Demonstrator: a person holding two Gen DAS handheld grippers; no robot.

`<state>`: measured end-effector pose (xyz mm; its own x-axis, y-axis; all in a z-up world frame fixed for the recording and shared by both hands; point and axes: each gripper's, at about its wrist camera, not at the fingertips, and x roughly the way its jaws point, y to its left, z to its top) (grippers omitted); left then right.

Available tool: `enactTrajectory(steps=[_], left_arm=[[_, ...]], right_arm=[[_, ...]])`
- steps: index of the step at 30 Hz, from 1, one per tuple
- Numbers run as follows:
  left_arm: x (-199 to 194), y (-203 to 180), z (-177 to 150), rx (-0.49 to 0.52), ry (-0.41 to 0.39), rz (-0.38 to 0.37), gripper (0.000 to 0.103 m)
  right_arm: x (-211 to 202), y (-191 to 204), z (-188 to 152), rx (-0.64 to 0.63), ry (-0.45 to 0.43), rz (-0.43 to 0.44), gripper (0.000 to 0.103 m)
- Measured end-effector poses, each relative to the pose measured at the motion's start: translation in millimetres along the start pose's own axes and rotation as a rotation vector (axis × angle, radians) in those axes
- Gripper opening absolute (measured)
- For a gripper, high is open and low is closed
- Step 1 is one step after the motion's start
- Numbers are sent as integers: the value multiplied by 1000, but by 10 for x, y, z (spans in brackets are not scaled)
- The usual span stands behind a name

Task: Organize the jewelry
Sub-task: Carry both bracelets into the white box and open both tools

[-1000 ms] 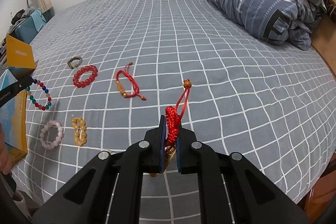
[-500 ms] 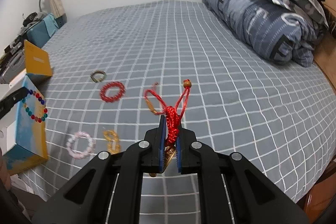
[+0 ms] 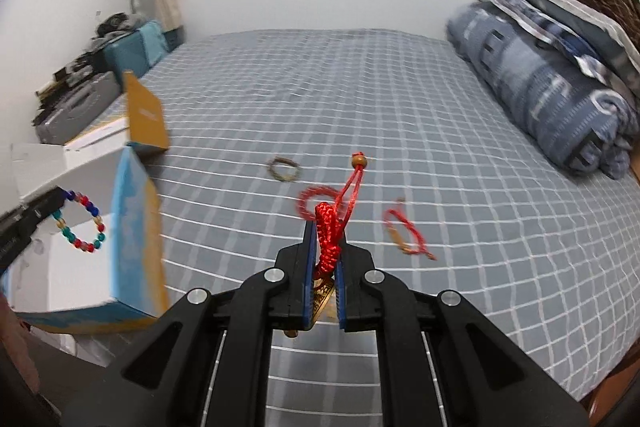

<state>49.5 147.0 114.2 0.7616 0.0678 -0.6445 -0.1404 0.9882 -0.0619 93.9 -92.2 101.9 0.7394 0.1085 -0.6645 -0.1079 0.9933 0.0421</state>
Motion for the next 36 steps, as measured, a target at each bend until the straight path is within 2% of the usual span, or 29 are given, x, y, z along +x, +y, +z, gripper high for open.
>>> enactTrajectory(steps=[12, 19, 23, 29, 36], left_arm=[[-241, 1098, -219, -114, -2, 138, 9], [-155, 1598, -412, -159, 44, 208, 9], [-55, 1768, -485, -177, 78, 233, 9], [225, 1992, -636, -202, 170, 240, 9], [408, 2156, -762, -238, 267, 237, 9]], right_arm=[[104, 1467, 98, -131, -28, 216, 7], [419, 2348, -85, -242, 31, 292, 8], [653, 2595, -177, -278, 84, 307, 8], [969, 2881, -298, -308, 191, 306, 8], [1127, 2990, -336, -314, 304, 276, 8]])
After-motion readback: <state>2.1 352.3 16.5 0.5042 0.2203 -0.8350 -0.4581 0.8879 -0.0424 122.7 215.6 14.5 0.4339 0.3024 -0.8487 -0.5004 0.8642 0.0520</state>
